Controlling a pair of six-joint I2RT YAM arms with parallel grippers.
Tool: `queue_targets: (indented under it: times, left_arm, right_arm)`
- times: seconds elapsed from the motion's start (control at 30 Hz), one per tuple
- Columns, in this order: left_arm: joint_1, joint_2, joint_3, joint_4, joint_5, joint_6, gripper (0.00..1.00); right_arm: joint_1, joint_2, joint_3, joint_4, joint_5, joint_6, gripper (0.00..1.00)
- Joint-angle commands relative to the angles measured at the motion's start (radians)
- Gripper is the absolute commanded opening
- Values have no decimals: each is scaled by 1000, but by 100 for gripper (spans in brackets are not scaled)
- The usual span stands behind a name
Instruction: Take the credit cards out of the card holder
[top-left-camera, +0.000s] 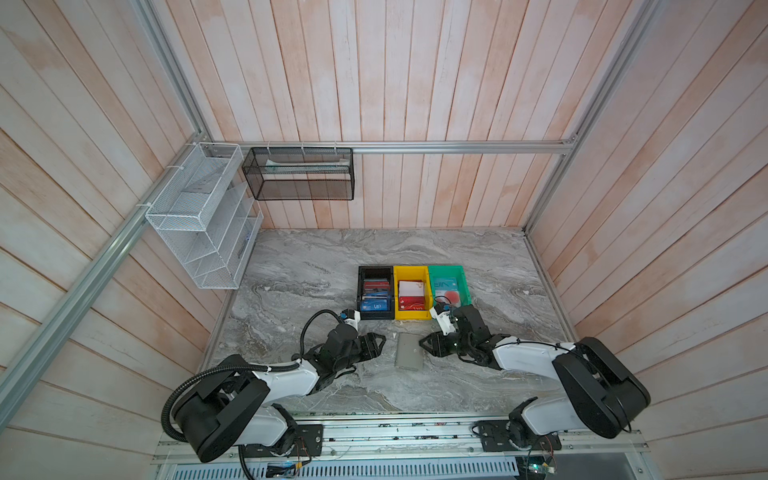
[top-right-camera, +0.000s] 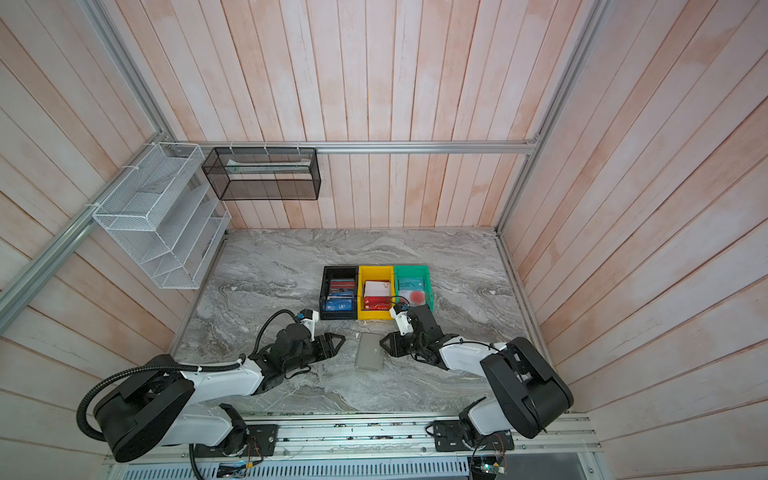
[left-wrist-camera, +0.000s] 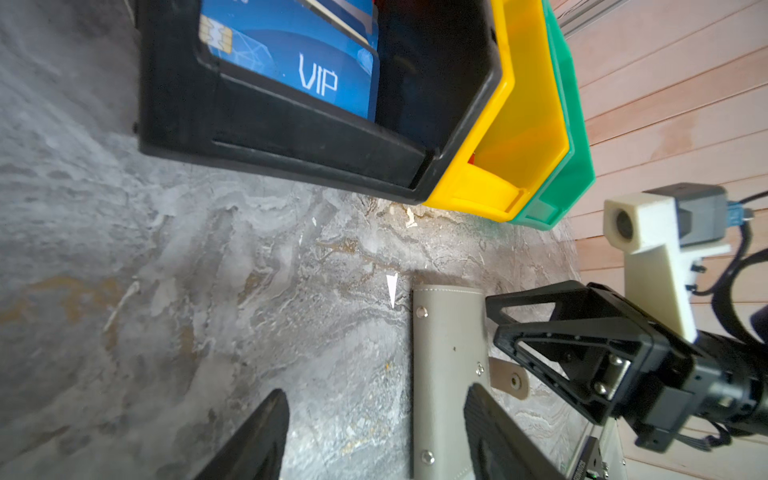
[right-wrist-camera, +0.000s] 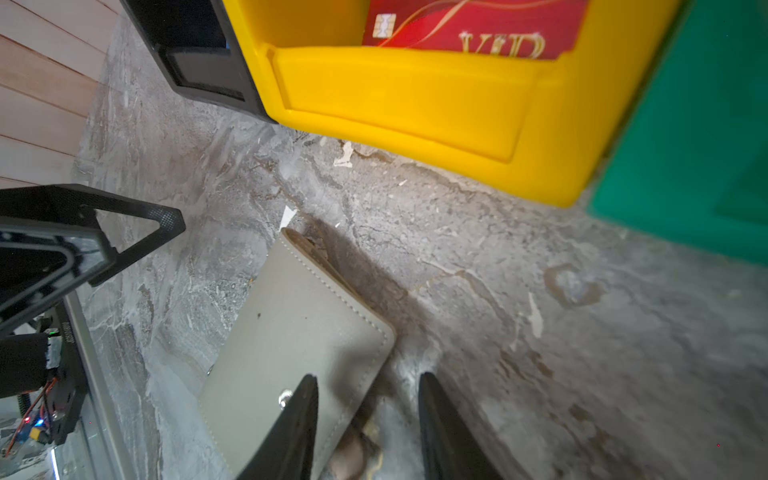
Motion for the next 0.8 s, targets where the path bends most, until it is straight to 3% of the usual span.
queue_targets:
  times: [0.0,0.07,0.27,0.77]
  left_arm:
    - [-4,-10,16,-5,9,-4,70]
    - [-4,-20,14,-17,2,-3,69]
    - [-15,-3,6,55,54,-27,44]
    - [-92,183,29,199,90,-78,39]
  right_arm:
    - [-3,15,12,31,-39,-9,41]
    - [-4,18,10,37,-55,-8,41]
    - [-4,26,8,65,-112,-2,41]
    - [6,48,-7,132,-198,43,41]
